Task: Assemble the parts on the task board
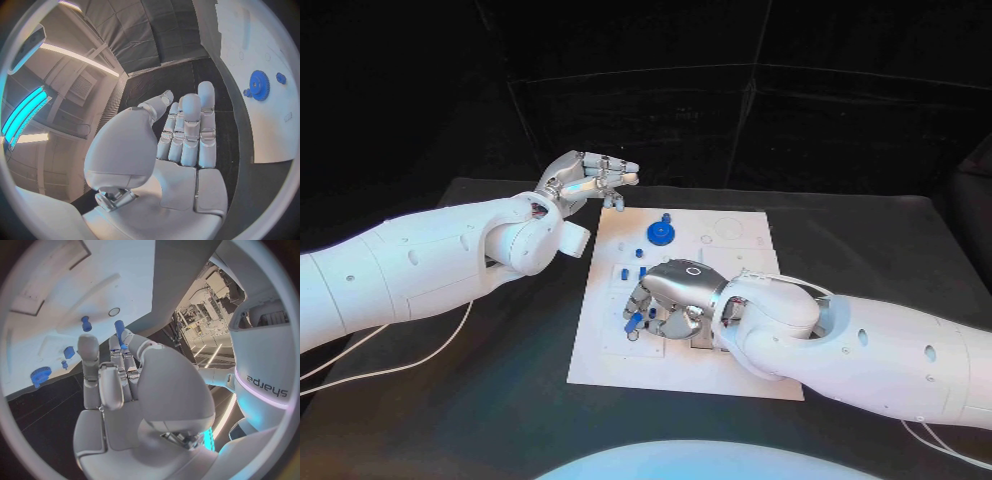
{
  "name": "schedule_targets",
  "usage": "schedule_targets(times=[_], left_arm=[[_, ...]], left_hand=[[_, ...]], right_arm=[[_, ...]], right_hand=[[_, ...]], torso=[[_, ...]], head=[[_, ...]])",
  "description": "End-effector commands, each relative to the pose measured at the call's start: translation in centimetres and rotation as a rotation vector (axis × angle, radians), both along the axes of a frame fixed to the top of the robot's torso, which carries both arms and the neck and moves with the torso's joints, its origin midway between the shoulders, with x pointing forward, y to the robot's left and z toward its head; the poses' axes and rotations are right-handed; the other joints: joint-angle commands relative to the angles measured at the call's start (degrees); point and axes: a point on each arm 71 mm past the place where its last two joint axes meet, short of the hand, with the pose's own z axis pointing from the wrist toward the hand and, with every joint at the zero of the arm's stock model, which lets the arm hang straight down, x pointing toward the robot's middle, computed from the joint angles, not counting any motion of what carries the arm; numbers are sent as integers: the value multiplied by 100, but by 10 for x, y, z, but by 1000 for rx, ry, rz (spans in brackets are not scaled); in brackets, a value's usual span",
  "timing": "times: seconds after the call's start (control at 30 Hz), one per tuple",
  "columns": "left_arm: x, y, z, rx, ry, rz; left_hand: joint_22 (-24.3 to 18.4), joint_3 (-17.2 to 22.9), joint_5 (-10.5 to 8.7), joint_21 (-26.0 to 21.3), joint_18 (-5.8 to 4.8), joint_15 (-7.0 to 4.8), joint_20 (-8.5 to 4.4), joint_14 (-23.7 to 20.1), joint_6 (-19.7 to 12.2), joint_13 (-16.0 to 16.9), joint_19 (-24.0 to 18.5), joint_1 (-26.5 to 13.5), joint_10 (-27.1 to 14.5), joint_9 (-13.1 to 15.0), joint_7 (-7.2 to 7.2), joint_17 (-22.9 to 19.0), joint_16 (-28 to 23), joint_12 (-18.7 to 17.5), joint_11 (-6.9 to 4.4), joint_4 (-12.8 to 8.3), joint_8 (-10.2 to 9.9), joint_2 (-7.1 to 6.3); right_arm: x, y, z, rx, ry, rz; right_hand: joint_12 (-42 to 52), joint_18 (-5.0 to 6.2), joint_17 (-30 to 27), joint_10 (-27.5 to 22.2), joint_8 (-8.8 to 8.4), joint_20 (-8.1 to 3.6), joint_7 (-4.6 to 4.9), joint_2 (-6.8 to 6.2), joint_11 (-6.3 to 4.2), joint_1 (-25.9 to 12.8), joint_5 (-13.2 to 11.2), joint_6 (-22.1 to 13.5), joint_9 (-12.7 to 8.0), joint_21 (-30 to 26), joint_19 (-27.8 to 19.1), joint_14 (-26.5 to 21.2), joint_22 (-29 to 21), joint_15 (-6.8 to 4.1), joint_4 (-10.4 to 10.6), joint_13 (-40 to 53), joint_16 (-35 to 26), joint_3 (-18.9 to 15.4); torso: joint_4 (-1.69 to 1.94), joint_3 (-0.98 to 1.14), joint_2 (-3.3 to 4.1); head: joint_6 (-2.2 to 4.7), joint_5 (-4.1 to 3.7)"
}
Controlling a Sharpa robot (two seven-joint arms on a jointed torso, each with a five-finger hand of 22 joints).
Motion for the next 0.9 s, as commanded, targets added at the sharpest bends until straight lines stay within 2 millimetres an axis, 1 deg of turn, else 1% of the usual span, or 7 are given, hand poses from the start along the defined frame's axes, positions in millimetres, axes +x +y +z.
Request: schedule_targets(times=[0.03, 0.17, 0.33, 0.67, 0.77, 0.9], left_arm=[[0, -2, 1, -9, -1, -13], [0, -3, 1, -9, -1, -14], [0, -3, 1, -9, 0, -15], [0, -3, 1, -9, 1, -14], [0, -3, 1, -8, 1, -14], [0, -2, 1, -8, 1, -14]], left_hand=[[-7, -40, 2, -39, 78, -3, 19, -51, -48, 9, -22, 21, -52, -5, -2, -4, -37, 8, 0, -6, -25, 47], [-7, -40, 2, -39, 78, -3, 19, -51, -48, 9, -22, 21, -52, -5, -2, -4, -37, 8, 0, -6, -25, 47], [-7, -40, 2, -39, 78, -3, 19, -51, -48, 9, -22, 21, -52, -5, -2, -4, -37, 8, 0, -6, -25, 47], [-10, -48, 1, -44, 78, -2, 20, -58, -49, 10, -22, 16, -56, -5, -1, -17, -43, 14, 2, -2, -24, 51], [-10, -48, 1, -44, 78, -2, 20, -58, -49, 10, -22, 16, -56, -5, -1, -17, -43, 14, 2, -2, -24, 51], [-10, -48, 1, -44, 78, -2, 20, -58, -49, 10, -22, 16, -56, -5, -1, -17, -43, 14, 2, -2, -24, 51]], right_arm=[[0, 1, -4, -66, -13, 15], [0, 4, -5, -79, -17, 14], [0, 5, -7, -97, -16, 15], [1, 6, -12, -157, -30, 0], [1, 7, -12, -162, -35, 3], [0, 10, -12, -165, -40, 8]], right_hand=[[-27, -75, -9, 6, -9, 11, 56, -21, 24, -33, 39, -2, 5, -14, -17, 237, -4, -29, 1, 4, 24, 46], [-31, -74, -17, 8, -10, 12, 57, -21, 25, -44, 39, 0, 6, -16, -22, 235, -9, -27, 3, 5, 20, 49], [-32, -74, -14, 9, -10, 13, 57, -21, 25, -47, 39, 1, 6, -17, -23, 235, -10, -27, 3, 6, 22, 50], [-39, -73, -25, 14, -12, 16, 56, -35, 25, -62, 37, 3, 7, -20, -30, 233, -16, -25, -2, 7, 17, 50], [-41, -71, -30, 19, -12, 17, 56, -42, 25, -72, 38, 6, 8, -23, -35, 231, -23, -24, -4, 8, 15, 50], [-44, -71, -36, 19, -14, 18, 56, -46, 25, -78, 38, 6, 8, -25, -38, 230, -26, -24, -5, 8, 12, 50]], torso=[[-2, 1, 2], [-12, 5, -1], [-2, -2, 2], [1, 1, -1], [-6, 3, -1], [-12, 1, 1]], head=[[2, 18], [-3, 34], [-12, 32], [-34, 42], [-36, 53], [-23, 52]])
